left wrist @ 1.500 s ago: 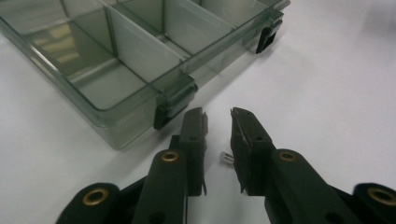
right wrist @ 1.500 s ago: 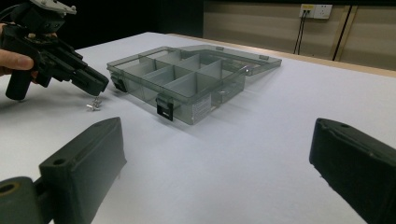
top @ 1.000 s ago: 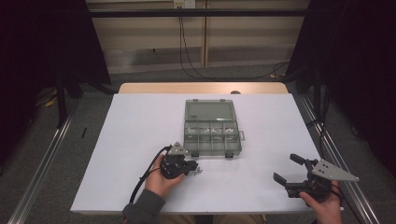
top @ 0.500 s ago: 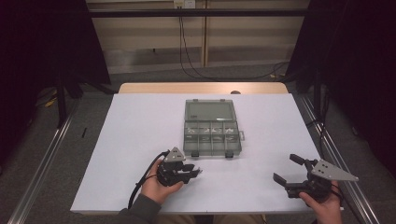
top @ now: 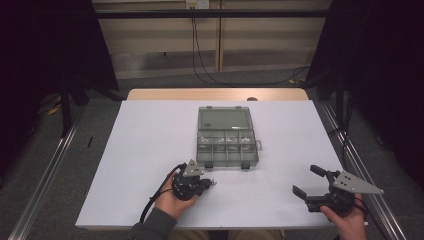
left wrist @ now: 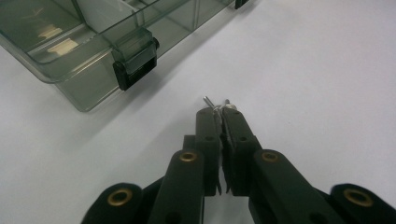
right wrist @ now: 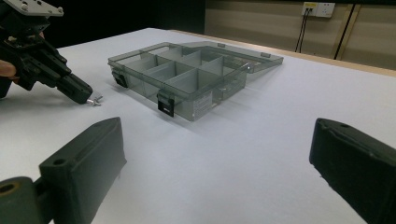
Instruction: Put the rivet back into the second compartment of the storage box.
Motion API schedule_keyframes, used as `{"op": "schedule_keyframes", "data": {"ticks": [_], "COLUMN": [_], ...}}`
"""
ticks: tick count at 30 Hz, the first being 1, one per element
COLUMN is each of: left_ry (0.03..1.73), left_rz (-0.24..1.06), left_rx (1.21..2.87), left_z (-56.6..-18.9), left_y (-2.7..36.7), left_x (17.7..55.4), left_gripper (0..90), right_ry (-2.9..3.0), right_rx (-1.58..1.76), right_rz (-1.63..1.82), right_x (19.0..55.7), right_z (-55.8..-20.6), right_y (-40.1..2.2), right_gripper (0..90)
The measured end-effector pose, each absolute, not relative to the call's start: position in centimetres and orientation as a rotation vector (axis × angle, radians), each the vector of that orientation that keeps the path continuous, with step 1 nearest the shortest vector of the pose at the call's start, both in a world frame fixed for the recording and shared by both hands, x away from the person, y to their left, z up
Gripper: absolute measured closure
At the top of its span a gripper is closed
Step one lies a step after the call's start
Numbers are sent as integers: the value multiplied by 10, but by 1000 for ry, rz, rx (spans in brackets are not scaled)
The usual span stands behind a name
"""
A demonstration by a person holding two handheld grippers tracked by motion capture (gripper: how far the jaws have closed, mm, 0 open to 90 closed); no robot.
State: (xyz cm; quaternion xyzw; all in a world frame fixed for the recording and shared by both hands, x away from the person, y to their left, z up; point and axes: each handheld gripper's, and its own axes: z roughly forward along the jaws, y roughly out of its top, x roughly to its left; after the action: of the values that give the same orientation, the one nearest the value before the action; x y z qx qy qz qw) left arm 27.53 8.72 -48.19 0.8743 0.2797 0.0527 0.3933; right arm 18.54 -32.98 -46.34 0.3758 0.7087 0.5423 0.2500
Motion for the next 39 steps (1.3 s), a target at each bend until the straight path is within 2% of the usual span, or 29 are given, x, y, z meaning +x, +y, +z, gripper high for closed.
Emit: {"op": "schedule_keyframes", "data": {"ticks": [7,19,39], "left_ry": [748,795,817], "left_rz": [115,99,124], "left_rx": [2210,2100,2001], "left_z": [-480,-463,-440], "left_y": [88,94,74], "left_x": [277,288,326], "left_gripper": [866,866,866], "right_ry": [1927,1926,1924], "right_rx": [1024,1022,1032], "right_rz": [1480,1481,1486], "right_x": [185,186,187], "right_z": [-463,-463,-465], "right_y": [-330,-329,-328], "right_gripper": [27,27,27]}}
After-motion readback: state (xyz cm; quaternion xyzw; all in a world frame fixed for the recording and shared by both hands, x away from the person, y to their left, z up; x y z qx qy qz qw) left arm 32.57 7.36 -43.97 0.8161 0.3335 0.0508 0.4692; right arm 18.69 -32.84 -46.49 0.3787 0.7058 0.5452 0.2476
